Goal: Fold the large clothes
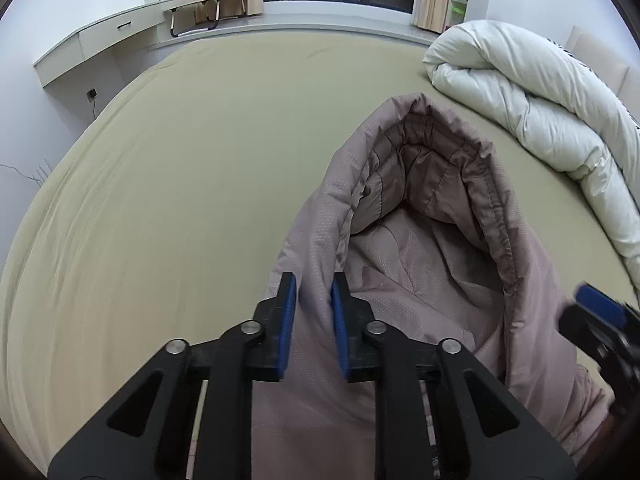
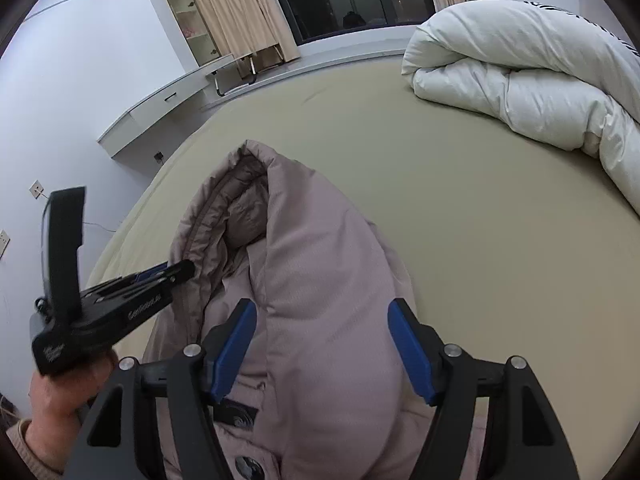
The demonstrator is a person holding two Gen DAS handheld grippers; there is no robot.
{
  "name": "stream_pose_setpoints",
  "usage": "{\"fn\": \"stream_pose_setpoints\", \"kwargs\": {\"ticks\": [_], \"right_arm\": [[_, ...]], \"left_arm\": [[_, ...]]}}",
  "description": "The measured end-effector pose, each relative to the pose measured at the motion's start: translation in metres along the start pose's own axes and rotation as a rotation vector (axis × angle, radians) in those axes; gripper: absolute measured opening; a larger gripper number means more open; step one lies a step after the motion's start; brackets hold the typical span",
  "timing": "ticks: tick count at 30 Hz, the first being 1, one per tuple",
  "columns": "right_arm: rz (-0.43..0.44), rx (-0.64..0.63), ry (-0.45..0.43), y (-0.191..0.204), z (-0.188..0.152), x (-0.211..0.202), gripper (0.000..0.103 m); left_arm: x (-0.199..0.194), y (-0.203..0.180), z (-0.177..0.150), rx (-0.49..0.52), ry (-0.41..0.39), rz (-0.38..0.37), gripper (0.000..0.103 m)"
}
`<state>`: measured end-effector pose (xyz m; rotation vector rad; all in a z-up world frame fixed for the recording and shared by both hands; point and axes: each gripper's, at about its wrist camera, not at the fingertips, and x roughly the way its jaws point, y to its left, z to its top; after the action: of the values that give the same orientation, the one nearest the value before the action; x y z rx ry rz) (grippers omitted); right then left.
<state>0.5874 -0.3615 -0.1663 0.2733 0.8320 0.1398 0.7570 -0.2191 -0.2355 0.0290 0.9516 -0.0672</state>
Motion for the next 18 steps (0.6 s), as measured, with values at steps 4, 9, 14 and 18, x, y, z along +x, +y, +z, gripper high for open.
{"fn": "stream_pose_setpoints", "kwargs": {"ticks": [4,9,14,18], "right_arm": [[-0.044,-0.005,0.032,0.017,0.016,0.031,0.071],[-0.150,-0.034,0.105,0.025,0.025,0.062,0.046],[-0.152,-0.016,0.070,0.014,0.022,0.036,0.013],[-0.103,0.005,-0.045,0.004,0.008,-0.026,0.011]], "left_arm": [[-0.012,0.003,-0.005,0.016,-0.022,-0.008,0.010],[-0.035,0.007,-0.015,0.041,-0.056,-0.003,0.007],[-0.064,0.019,-0.030,0.028,-0.094,-0.007,0.004],[-0.116,0.031,-0.057,-0.007,-0.162,-0.050,0.003]]}}
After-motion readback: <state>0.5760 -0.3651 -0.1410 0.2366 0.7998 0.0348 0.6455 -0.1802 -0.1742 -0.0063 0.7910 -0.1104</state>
